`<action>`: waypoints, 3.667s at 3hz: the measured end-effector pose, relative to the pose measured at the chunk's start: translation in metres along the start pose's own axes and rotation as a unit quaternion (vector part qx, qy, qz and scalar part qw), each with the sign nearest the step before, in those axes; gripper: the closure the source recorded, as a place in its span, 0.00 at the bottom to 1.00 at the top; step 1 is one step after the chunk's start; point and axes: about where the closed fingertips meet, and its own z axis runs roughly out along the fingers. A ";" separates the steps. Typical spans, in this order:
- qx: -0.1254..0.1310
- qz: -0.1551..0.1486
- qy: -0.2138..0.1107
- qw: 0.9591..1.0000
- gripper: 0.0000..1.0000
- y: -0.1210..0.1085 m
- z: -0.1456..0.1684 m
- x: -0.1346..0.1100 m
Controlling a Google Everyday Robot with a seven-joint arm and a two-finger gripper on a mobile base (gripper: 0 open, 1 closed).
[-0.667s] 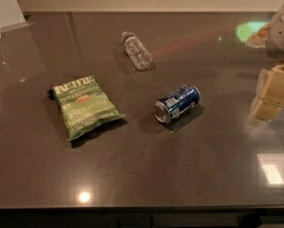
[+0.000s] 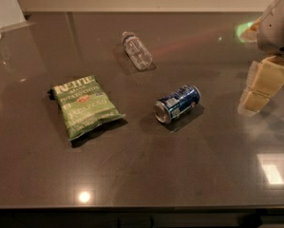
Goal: Place water bottle upright
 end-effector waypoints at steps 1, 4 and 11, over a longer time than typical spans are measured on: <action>-0.016 0.022 -0.018 0.999 0.00 -0.028 0.023 -0.020; -0.074 0.100 0.026 0.992 0.00 -0.085 0.097 -0.108; -0.012 0.299 0.021 0.954 0.00 -0.160 0.178 -0.215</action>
Offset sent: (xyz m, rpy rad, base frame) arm 0.1001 0.0585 -0.0354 0.1014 0.1794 -0.1126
